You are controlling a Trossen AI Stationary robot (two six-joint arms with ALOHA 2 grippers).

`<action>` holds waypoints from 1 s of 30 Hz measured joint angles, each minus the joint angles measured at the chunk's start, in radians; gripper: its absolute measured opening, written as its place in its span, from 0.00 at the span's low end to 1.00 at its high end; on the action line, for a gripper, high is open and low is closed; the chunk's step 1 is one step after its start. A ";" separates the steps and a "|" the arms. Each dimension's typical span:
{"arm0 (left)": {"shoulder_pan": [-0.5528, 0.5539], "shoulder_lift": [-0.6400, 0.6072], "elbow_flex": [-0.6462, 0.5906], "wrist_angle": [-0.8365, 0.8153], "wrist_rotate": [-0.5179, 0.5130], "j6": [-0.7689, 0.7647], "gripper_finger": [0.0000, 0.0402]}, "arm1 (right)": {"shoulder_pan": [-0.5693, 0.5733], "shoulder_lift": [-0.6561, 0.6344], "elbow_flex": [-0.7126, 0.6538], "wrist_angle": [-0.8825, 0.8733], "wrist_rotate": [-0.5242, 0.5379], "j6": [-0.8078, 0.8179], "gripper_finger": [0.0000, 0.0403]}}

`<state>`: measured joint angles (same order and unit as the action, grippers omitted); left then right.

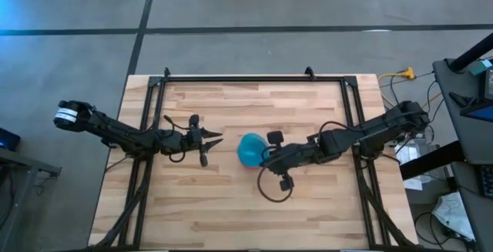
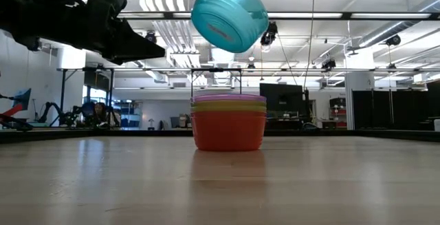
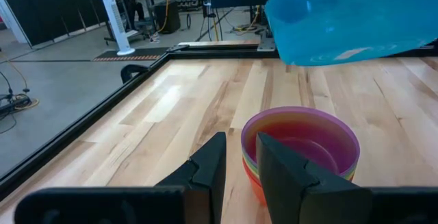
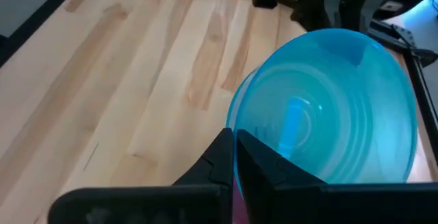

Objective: Nest bowls inside each other
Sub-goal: Stack the blue bowl on top of the purple bowl

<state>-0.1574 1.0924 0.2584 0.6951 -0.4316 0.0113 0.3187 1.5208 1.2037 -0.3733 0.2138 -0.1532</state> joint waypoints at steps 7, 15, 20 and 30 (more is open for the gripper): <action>0.000 0.000 0.000 0.000 0.000 0.000 0.17 | 0.000 0.000 -0.003 -0.070 -0.001 0.030 0.02; 0.000 0.000 0.000 0.000 0.000 0.000 0.17 | -0.003 0.000 -0.017 -0.076 -0.002 0.031 0.02; 0.000 0.000 0.000 0.000 0.000 0.000 0.17 | -0.003 0.000 -0.019 -0.081 -0.003 0.025 0.02; 0.000 0.000 0.000 0.000 0.000 0.000 0.17 | -0.010 0.000 -0.019 -0.094 -0.004 0.021 0.02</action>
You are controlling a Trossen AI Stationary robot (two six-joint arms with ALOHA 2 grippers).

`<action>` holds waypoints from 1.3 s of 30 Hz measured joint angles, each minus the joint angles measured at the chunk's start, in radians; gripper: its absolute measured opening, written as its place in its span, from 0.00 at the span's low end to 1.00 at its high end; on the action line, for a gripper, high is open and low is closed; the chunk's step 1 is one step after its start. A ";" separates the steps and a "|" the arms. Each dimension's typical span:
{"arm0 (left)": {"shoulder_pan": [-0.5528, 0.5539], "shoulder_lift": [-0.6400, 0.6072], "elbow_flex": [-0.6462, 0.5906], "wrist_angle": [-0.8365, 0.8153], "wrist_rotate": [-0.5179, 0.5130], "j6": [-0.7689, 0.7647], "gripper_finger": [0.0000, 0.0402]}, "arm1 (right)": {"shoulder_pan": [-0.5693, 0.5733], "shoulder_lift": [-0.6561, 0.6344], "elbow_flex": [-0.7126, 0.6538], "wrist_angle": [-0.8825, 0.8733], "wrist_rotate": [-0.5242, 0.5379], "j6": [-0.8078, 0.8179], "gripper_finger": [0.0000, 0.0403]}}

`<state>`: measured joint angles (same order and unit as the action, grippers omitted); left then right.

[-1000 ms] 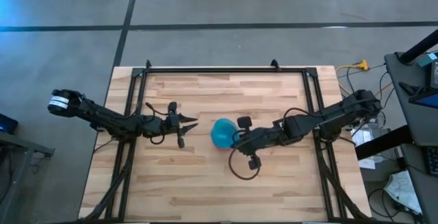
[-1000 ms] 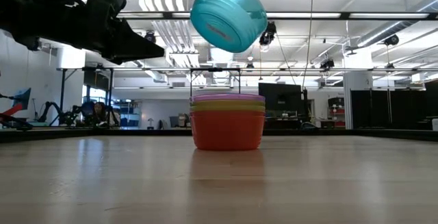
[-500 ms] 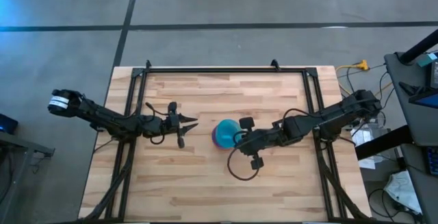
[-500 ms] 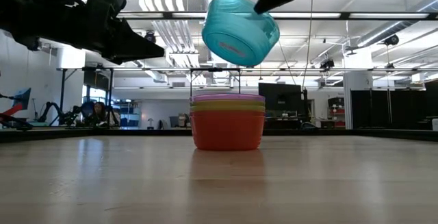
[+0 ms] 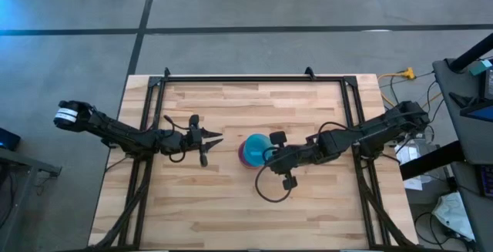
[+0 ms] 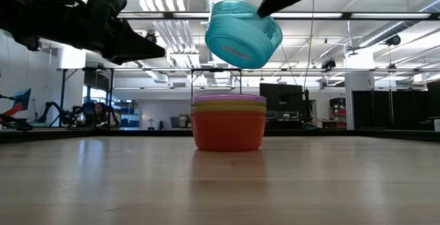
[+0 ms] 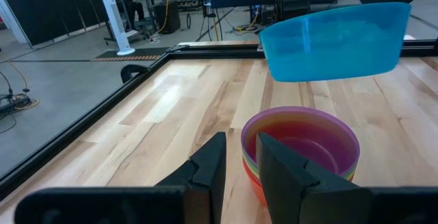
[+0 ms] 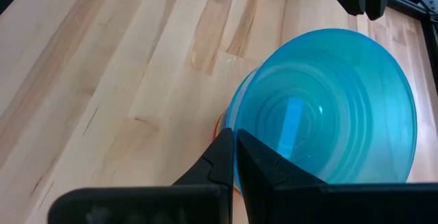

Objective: Nest bowls inside each other
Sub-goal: Stack the blue bowl on top of the purple bowl

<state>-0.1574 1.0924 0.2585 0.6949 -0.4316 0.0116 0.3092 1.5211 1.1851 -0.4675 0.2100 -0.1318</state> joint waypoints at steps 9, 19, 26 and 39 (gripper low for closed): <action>0.000 0.000 0.000 0.000 0.000 0.000 0.17 | -0.003 0.000 0.000 0.000 0.000 0.000 0.02; 0.000 0.000 0.000 0.000 0.000 0.000 0.17 | -0.044 0.007 -0.027 0.005 -0.011 0.000 0.02; 0.000 0.000 0.000 0.000 0.000 0.000 0.17 | -0.103 0.080 -0.015 0.007 -0.126 0.000 0.02; 0.016 0.000 0.000 0.000 0.034 0.000 0.17 | -0.122 0.297 0.232 -0.242 -0.136 -0.040 0.02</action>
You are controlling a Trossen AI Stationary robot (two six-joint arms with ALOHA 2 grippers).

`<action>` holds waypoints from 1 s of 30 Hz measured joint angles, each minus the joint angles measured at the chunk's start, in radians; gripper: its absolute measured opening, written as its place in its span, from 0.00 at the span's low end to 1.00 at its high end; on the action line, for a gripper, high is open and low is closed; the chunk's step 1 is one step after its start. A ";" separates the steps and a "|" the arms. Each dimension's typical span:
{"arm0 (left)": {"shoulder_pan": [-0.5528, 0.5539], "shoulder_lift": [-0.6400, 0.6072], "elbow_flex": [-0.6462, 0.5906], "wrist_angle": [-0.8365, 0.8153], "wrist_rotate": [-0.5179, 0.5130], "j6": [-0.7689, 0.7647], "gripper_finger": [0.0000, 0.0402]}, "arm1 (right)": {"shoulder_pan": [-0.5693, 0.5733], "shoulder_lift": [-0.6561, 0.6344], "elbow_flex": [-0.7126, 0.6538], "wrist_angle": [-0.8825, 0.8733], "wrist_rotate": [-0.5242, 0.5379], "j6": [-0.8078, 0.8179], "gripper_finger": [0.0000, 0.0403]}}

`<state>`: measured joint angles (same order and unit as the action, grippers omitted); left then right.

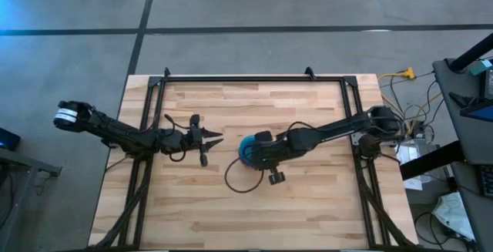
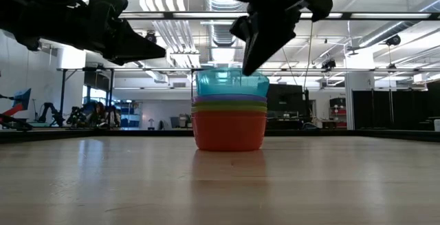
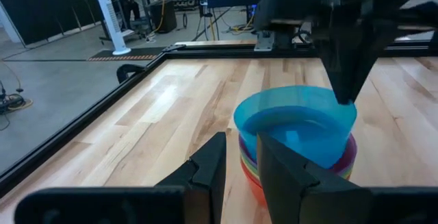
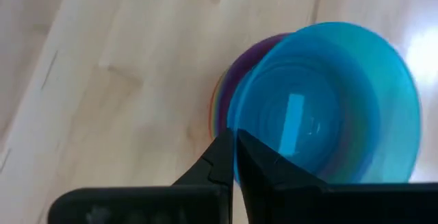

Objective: Nest bowls inside each other
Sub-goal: Stack the blue bowl on top of the purple bowl

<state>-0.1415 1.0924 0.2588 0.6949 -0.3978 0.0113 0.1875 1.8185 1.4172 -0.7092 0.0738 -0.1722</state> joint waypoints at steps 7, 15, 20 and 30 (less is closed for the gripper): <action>0.018 0.000 0.000 -0.002 0.001 0.000 0.17 | 0.000 0.080 0.066 -0.048 0.000 -0.011 0.02; 0.024 0.000 0.000 0.003 0.000 0.000 0.17 | -0.005 0.078 0.068 -0.046 0.002 -0.015 0.02; 0.024 0.000 0.000 0.003 0.000 0.000 0.17 | -0.005 0.087 0.068 -0.042 0.005 -0.018 0.02; 0.024 0.000 0.000 0.003 0.000 0.000 0.17 | -0.005 0.112 0.068 -0.046 0.005 -0.010 0.03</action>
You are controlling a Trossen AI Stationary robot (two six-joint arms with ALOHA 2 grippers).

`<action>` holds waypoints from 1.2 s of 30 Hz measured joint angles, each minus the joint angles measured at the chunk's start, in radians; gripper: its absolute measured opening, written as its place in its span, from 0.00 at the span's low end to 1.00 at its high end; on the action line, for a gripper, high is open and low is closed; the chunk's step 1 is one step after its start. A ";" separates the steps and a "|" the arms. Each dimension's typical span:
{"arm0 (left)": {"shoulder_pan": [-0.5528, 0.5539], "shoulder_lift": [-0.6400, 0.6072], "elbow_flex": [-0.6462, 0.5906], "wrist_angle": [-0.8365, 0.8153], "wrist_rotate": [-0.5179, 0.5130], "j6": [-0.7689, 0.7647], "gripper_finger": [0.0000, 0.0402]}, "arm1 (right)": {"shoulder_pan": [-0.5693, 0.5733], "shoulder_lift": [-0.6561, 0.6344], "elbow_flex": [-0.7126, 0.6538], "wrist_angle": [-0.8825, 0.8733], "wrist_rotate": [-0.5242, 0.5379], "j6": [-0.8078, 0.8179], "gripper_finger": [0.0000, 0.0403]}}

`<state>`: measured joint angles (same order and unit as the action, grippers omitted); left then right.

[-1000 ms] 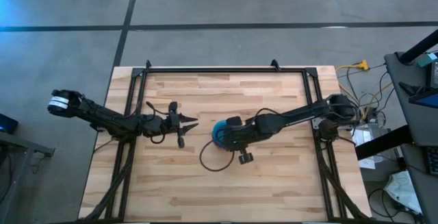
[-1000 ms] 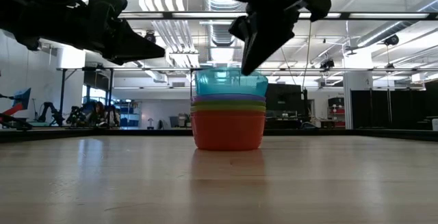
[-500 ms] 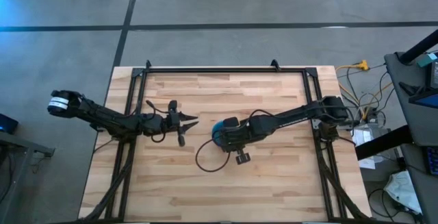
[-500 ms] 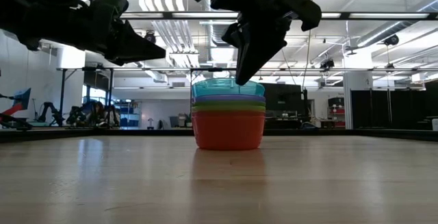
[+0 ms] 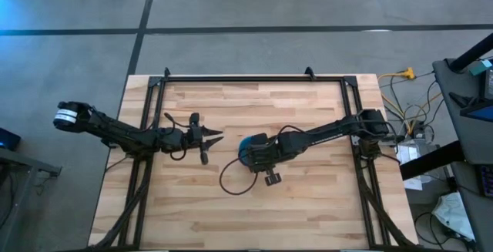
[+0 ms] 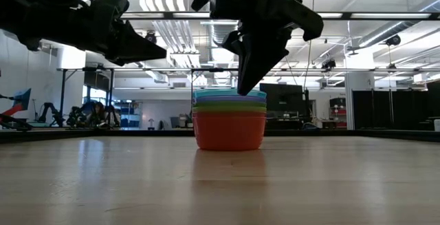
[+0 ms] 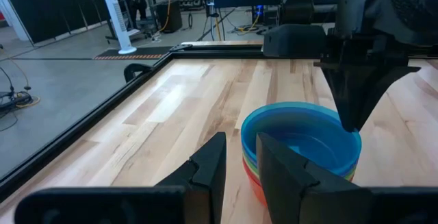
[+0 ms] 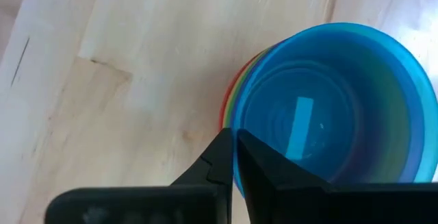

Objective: Nest bowls inside each other
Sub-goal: Stack the blue bowl on top of the purple bowl, then return to Home Position

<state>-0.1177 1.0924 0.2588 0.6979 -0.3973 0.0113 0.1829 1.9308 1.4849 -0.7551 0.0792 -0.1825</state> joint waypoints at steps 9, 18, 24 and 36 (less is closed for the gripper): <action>0.000 0.000 0.001 0.000 0.000 0.000 0.17 | 0.000 -0.044 0.018 -0.016 0.000 0.015 0.10; -0.001 -0.001 0.008 0.002 0.047 -0.091 0.17 | 0.042 -0.240 -0.086 -0.012 -0.086 0.126 0.11; -0.001 -0.001 0.011 0.033 0.243 -0.110 0.17 | 0.112 -0.496 -0.582 0.739 -0.088 0.173 0.11; 0.061 -0.205 -0.053 0.551 0.702 -0.075 0.17 | 0.046 -0.930 -1.240 1.931 -0.086 0.193 0.06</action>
<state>-0.0568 0.8875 0.2054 1.2494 0.3050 -0.0637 0.2291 1.0005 0.2446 1.1759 -0.0068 0.0104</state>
